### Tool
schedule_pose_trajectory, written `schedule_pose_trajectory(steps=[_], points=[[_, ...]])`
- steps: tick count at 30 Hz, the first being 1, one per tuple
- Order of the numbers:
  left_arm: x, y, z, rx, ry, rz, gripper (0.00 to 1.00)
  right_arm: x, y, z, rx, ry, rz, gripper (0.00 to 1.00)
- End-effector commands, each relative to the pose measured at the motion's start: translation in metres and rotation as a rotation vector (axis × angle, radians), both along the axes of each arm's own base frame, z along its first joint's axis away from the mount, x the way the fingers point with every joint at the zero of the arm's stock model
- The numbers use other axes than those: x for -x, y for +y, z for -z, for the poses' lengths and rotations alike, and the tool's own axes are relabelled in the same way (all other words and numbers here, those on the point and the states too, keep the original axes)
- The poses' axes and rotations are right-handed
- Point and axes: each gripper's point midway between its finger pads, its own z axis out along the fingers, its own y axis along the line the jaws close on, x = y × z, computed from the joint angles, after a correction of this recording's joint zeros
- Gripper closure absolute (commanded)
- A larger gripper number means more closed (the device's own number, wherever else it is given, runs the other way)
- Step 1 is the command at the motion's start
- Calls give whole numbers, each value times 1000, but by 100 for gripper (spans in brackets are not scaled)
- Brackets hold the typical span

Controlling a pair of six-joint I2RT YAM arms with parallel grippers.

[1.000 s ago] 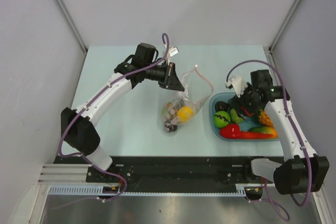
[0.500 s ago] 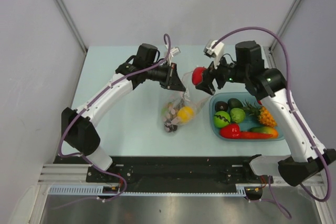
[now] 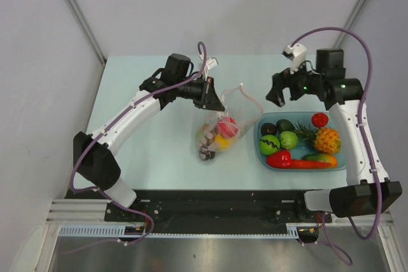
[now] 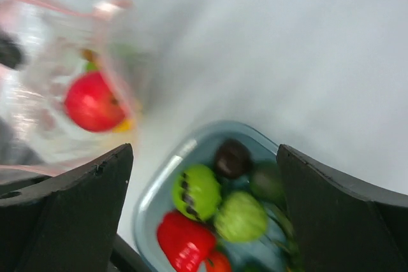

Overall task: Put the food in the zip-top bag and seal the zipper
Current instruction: Pick up the fake fruit from the bin.

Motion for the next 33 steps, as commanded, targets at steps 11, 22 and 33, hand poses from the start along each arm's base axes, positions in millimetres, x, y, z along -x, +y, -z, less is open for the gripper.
schedule_pose_trajectory(steps=[11, 22, 33], points=[[4, -2, -13, 27, -45, 46, 100, 54, -239, 109, 499, 251, 299, 0], [4, -4, -11, 28, -33, 54, 100, 61, -255, 174, 711, 324, 116, 0], [6, -2, -7, 18, -19, 53, 100, 44, -236, 219, 924, 253, -100, 0]])
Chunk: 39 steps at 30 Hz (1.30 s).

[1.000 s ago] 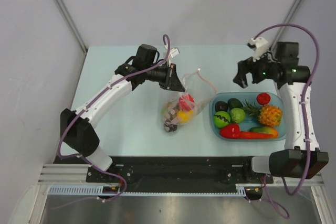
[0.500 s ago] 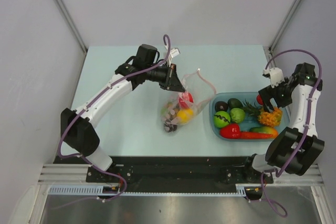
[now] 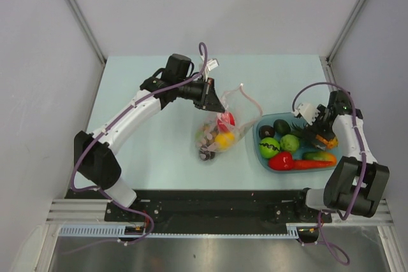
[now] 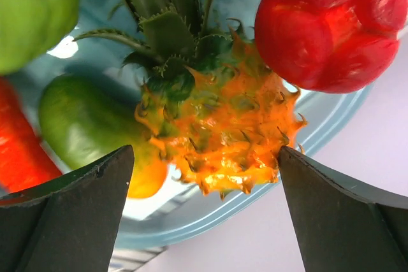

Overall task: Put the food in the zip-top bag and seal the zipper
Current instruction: Pick up the fake fruit from the bin.

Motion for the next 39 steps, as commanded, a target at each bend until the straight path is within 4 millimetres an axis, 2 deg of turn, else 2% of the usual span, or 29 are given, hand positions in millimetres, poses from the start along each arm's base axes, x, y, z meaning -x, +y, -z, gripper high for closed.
schedule_pose_trajectory(steps=[1, 4, 6, 8, 11, 13, 15, 17, 19, 24, 29, 33, 39], points=[[2, -2, -9, 18, -34, 28, 100, -8, 1, 15, 63, 11, -77, 0], [2, -2, -8, 14, -33, 27, 100, -10, 4, 19, 74, 11, -78, 1], [2, -1, -8, 11, -33, 25, 100, -11, 6, 14, 63, 1, -71, 0], [1, -1, -8, 11, -33, 25, 100, -11, 12, 5, 36, -19, -87, 0], [1, -1, -10, 12, -36, 24, 100, -11, 25, -20, -1, -65, -135, 0], [1, -1, -11, 13, -40, 25, 100, -4, 38, -32, -29, -68, -195, 0], [1, 0, -10, 12, -39, 23, 100, 5, 52, -32, -51, -42, -252, 0], [1, 0, -10, 11, -38, 23, 100, 11, 66, -27, -59, -29, -321, 0], [2, 0, -11, 12, -38, 25, 100, 15, 71, -17, -54, -9, -349, 0], [4, 3, -10, 5, -40, 23, 100, -1, 79, 4, -21, -3, -412, 0], [4, 5, -10, 1, -42, 20, 100, -23, 79, 18, 8, -3, -485, 0], [4, 7, -10, -2, -41, 19, 100, -31, 81, 25, 24, 13, -560, 1], [3, 8, -8, -3, -39, 19, 100, -24, 81, 40, 14, 90, -590, 3]])
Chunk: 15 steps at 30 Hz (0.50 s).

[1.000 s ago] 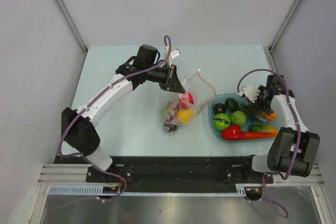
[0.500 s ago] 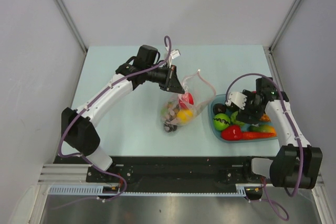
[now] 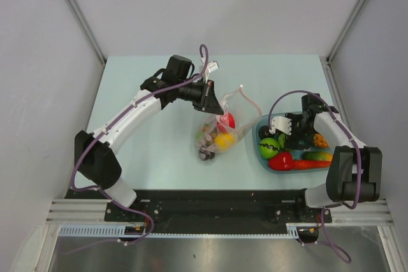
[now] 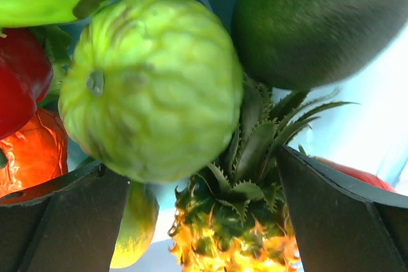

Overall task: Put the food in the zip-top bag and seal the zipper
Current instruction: Pick up the fake fruit from the bin.

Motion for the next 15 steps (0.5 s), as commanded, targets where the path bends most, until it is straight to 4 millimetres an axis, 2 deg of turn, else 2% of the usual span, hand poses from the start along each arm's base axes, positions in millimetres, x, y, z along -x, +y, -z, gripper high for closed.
schedule_pose_trajectory(steps=[1, 4, 5, 7, 8, 15], points=[[0, 4, -16, 26, -57, 12, 100, -7, 2, 1, 12, 4, -61, 3], [-2, 4, -16, 28, -56, 11, 100, -3, 1, 6, 9, 50, -41, 11], [-2, 5, -16, 28, -55, 12, 100, -1, 2, 8, -1, 70, -38, 18], [-4, 5, -17, 31, -56, 13, 100, 2, 4, 6, -13, 88, -30, 25], [-5, 5, -16, 30, -55, 11, 100, 2, 3, 4, -11, 85, -30, 32], [-7, 6, -17, 34, -53, 19, 100, 10, 3, -14, -17, 65, -20, 56]])
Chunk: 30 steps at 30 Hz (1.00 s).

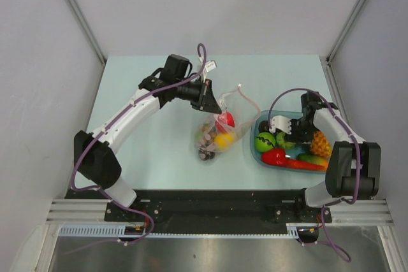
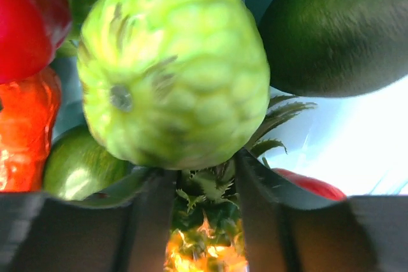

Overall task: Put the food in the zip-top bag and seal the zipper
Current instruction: Pick up the fake fruit from the bin.

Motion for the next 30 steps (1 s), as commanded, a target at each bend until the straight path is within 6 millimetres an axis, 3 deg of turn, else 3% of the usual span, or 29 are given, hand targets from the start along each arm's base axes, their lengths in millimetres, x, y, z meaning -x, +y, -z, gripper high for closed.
schedule_pose_trajectory(steps=[1, 7, 10, 18, 26, 30], points=[[-2, 0, -18, 38, -48, 31, 100, 9, 3, -23, -21, -4, 1, 59], [-4, 0, -19, 45, -49, 36, 100, 13, 8, -42, -55, -9, 55, 81], [-4, -1, -20, 50, -52, 39, 100, 15, 11, -52, -79, -9, 91, 100], [-4, -2, -21, 55, -49, 40, 100, 26, 17, -76, -145, -37, 137, 100], [-3, -2, -20, 56, -38, 35, 100, 27, 28, -125, -280, -152, 242, 100], [-3, -3, -17, 55, -22, 39, 100, 29, 33, -140, -325, -216, 282, 100]])
